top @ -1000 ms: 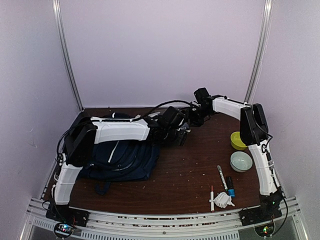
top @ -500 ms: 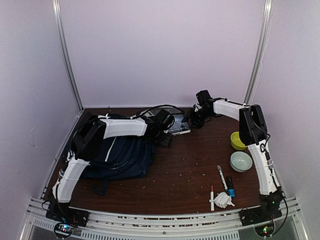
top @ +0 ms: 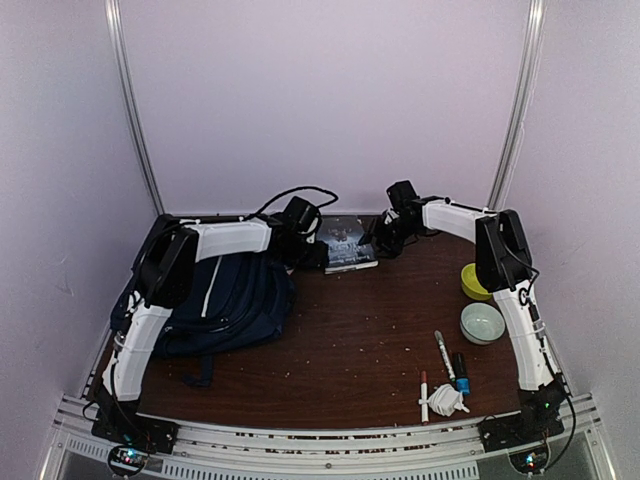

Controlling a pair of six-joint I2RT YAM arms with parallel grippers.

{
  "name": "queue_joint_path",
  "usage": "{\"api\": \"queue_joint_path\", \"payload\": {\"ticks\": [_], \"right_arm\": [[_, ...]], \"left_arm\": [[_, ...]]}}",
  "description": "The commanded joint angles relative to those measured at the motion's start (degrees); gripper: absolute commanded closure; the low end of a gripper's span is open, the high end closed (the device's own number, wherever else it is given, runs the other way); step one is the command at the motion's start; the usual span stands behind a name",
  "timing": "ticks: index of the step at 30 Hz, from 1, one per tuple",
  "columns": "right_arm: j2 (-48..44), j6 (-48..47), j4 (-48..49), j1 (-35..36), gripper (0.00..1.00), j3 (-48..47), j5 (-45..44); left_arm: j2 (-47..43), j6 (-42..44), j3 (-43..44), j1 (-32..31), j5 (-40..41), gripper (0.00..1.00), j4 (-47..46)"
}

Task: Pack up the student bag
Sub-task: Move the book to the center of the board.

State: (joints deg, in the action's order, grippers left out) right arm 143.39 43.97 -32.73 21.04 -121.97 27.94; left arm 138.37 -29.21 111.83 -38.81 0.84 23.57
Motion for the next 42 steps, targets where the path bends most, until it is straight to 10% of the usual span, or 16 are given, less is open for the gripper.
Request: {"api": "queue_joint_path", "payload": {"ticks": [1, 16, 22, 42], "right_arm": [[-0.4, 0.1, 1.4, 0.8, 0.40, 1.2, 0.5], [-2.0, -4.3, -1.4, 2.6, 0.42, 2.3, -1.6], [-3.8, -7.9, -1.3, 5.1, 0.53, 6.3, 1.1], [-42.2, -18.1, 7.3, 6.6, 0.53, 64.0, -7.0]], "left_arm": [[2.4, -8.3, 2.6, 1.1, -8.4, 0.38, -9.3], [5.2, -22.7, 2.4, 0.5, -8.0, 0.42, -4.9], [5.8, -21.3, 2.9, -1.7, -9.1, 0.73, -6.1], [-21.7, -7.6, -31.7, -8.3, -22.3, 0.74, -11.2]]}}
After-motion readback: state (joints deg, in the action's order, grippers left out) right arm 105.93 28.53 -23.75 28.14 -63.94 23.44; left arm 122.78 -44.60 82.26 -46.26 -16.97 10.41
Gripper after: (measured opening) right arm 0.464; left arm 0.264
